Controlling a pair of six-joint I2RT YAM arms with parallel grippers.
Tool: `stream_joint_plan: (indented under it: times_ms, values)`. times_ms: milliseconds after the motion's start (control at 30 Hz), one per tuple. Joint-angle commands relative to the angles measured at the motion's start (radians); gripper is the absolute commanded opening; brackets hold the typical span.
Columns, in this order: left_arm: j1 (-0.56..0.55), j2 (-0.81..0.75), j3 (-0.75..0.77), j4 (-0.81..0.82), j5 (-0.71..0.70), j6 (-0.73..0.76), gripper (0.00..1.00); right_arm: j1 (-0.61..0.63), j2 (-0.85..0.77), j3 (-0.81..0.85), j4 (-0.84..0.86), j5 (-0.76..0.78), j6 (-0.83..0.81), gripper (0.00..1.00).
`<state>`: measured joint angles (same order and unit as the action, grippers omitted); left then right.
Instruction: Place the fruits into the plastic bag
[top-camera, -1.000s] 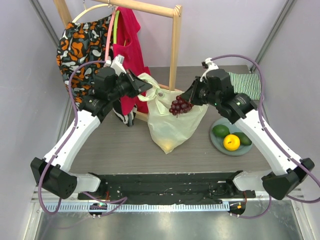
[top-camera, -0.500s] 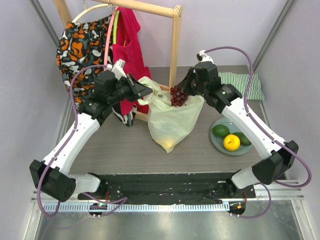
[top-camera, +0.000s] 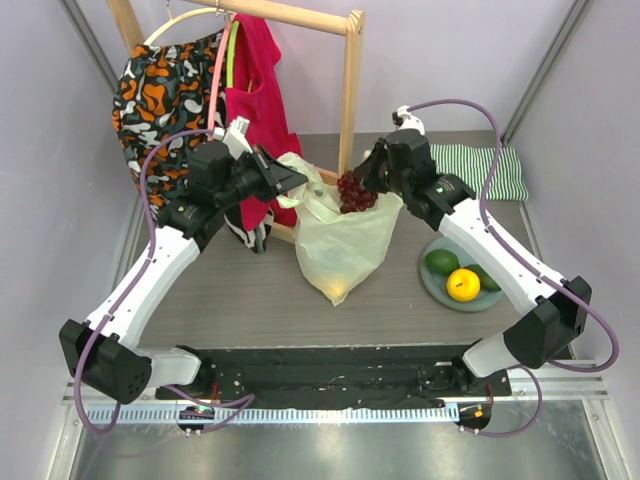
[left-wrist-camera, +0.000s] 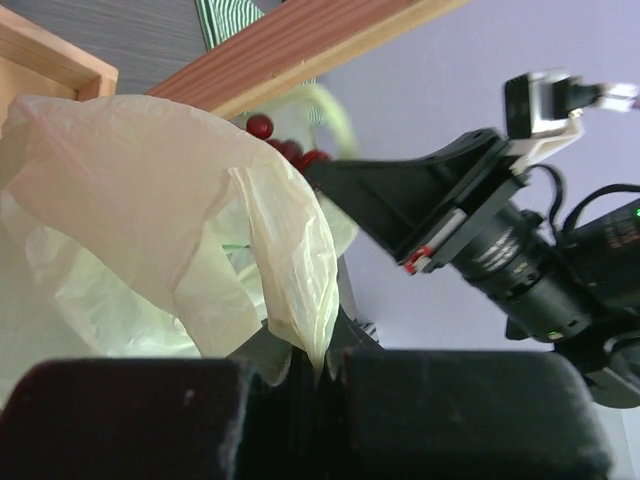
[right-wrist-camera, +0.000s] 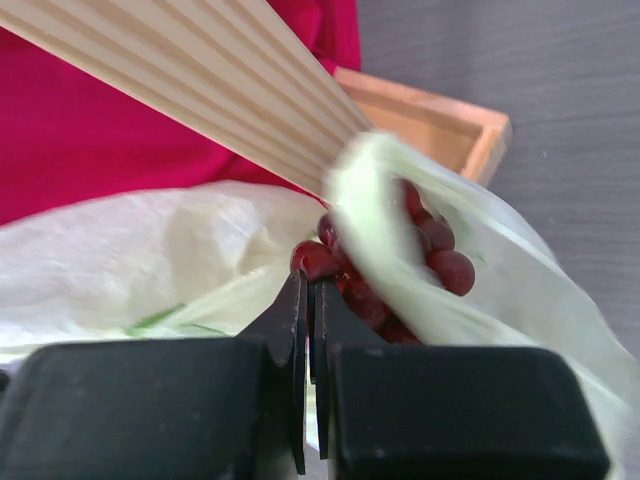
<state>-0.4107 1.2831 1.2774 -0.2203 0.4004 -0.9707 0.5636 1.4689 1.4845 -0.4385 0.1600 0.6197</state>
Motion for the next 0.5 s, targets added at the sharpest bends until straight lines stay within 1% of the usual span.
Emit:
stream_joint_plan:
  times_ms: [0, 200, 333, 467]
  values:
    - [0.007, -0.002, 0.063, 0.07, -0.02, -0.011, 0.0, 0.004, -0.084, -0.067, 0.023, -0.007, -0.015, 0.01]
    - [0.012, 0.031, 0.088, 0.068, -0.018, -0.005, 0.0, 0.004, -0.188, -0.202, -0.035, -0.039, 0.012, 0.01]
    - [0.013, 0.045, 0.085, 0.068, -0.012, -0.005, 0.0, 0.005, -0.225, -0.207, -0.094, -0.063, 0.031, 0.01]
    - [0.013, 0.051, 0.079, 0.073, -0.011, -0.005, 0.0, 0.007, -0.211, -0.184, -0.14, -0.148, 0.04, 0.01]
